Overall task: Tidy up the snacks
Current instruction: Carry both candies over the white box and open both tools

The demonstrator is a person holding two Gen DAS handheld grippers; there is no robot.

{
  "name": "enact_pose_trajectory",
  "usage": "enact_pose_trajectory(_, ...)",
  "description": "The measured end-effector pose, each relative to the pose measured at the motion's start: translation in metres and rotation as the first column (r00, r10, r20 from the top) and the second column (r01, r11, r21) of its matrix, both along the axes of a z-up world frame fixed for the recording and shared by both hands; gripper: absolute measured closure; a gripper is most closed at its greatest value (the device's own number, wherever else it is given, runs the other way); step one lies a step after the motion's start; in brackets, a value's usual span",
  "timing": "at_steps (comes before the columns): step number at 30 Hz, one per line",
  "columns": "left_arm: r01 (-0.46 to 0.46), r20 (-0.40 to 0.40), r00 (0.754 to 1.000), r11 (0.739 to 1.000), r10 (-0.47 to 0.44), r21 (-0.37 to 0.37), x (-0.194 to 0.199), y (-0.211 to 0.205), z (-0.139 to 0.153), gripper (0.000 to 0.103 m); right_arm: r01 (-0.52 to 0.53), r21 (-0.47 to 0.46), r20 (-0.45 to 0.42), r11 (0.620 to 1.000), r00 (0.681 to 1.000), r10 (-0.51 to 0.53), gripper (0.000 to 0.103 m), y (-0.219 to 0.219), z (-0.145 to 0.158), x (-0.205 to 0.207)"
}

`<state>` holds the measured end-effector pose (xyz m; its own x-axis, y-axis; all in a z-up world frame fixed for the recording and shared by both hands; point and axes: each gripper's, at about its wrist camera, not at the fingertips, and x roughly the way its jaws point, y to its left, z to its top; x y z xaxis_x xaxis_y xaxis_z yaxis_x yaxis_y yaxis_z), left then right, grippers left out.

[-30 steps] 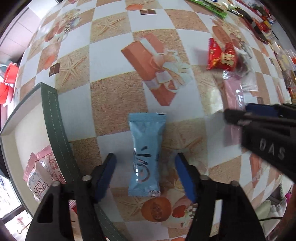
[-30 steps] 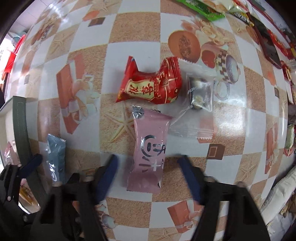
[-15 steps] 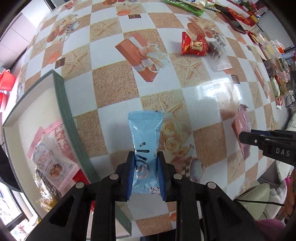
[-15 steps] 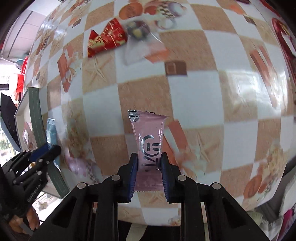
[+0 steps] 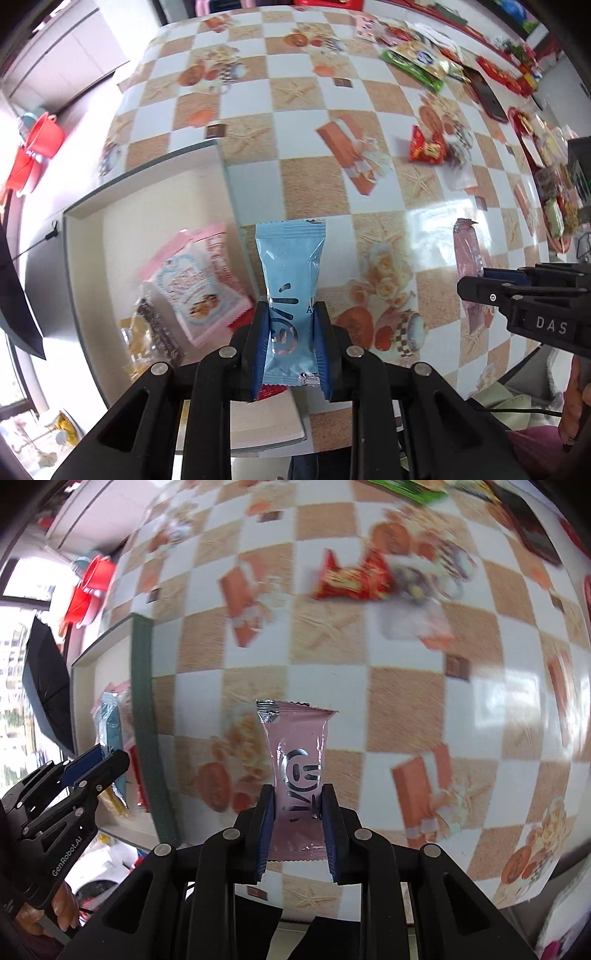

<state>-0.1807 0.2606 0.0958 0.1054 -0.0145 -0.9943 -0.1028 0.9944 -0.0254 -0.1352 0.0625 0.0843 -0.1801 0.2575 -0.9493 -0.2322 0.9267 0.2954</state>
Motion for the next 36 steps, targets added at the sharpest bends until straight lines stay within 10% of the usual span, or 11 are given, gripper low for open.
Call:
enact_pose_trajectory(14, -0.251, -0.006, 0.968, 0.968, 0.252, 0.023, -0.055, 0.104, -0.010, 0.078, -0.308, 0.030, 0.055, 0.951, 0.950, 0.306, 0.077, 0.153, 0.009, -0.004)
enact_pose_trajectory(30, -0.303, -0.060, 0.951, 0.953, 0.304, 0.022, -0.078, 0.128, -0.034, 0.076, -0.441, 0.066, 0.043, 0.895, 0.897, 0.439, 0.076, 0.254, 0.003, -0.009)
enact_pose_trajectory(31, -0.297, -0.066, 0.952, 0.954, 0.298, 0.025, -0.078, 0.127, -0.035, 0.073, -0.435, 0.070, 0.036, 0.898, 0.900, 0.434, 0.074, 0.256, 0.002, -0.009)
enact_pose_trajectory(33, -0.309, -0.065, 0.949, 0.951, 0.308, -0.003, -0.080, 0.129, -0.035, 0.062, -0.422, 0.069, 0.026, 0.904, 0.907, 0.421, 0.026, 0.255, 0.000, -0.007)
enact_pose_trajectory(36, -0.307, -0.057, 0.950, 0.952, 0.307, 0.004, -0.079, 0.127, -0.034, 0.043, -0.407, 0.031, 0.050, 0.913, 0.913, 0.405, 0.018, 0.243, -0.002, -0.002)
